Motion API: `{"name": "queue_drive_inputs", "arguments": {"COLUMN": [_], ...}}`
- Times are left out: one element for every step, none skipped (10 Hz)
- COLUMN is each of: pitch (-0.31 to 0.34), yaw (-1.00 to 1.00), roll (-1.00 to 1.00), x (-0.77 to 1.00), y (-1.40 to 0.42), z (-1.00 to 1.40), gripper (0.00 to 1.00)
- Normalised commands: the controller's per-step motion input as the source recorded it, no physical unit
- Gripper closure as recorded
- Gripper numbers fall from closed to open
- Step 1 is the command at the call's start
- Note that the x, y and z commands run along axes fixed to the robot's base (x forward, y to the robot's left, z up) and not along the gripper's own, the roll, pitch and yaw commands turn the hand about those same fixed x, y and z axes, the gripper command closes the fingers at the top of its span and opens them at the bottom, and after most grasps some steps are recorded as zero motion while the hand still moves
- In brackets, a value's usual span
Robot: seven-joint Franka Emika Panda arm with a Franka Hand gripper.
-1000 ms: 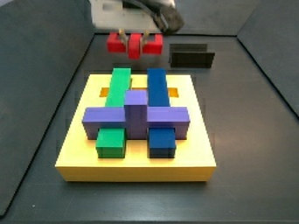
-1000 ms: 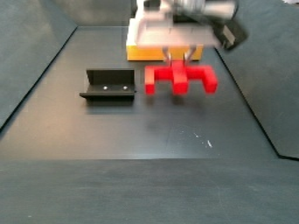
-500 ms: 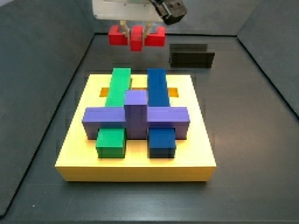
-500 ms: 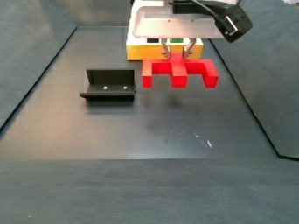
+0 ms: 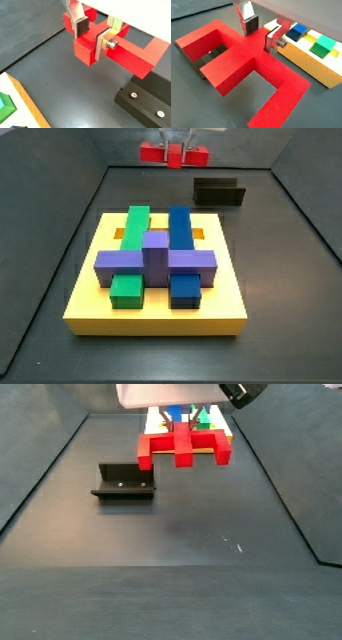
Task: Pick up the red object. Move up. Place the red object on the fixture. Regrasp the red object. Move to above the board. Insert the red object.
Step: Place the red object on the fixture.
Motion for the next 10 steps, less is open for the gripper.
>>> {"name": "queue_drive_inputs", "arguments": {"pitch": [0.063, 0.0, 0.0, 0.0, -0.02, -0.04, -0.029, -0.023, -0.009, -0.009], "yaw": [0.02, 0.0, 0.01, 0.05, 0.05, 0.06, 0.05, 0.04, 0.02, 0.01], "roll": [-1.0, -0.97, -0.96, -1.0, -1.0, -1.0, -1.0, -1.0, -1.0, -1.0], "x": [0.56, 0.61, 0.61, 0.41, 0.43, 0.44, 0.48, 0.48, 0.5, 0.51], "y": [0.0, 0.0, 0.0, 0.02, 0.01, 0.02, 0.0, 0.0, 0.0, 0.0], "z": [0.23, 0.25, 0.23, 0.19, 0.13, 0.08, 0.08, 0.08, 0.07, 0.09], "gripper": [1.0, 1.0, 1.0, 1.0, 1.0, 1.0, 1.0, 1.0, 1.0, 1.0]}}
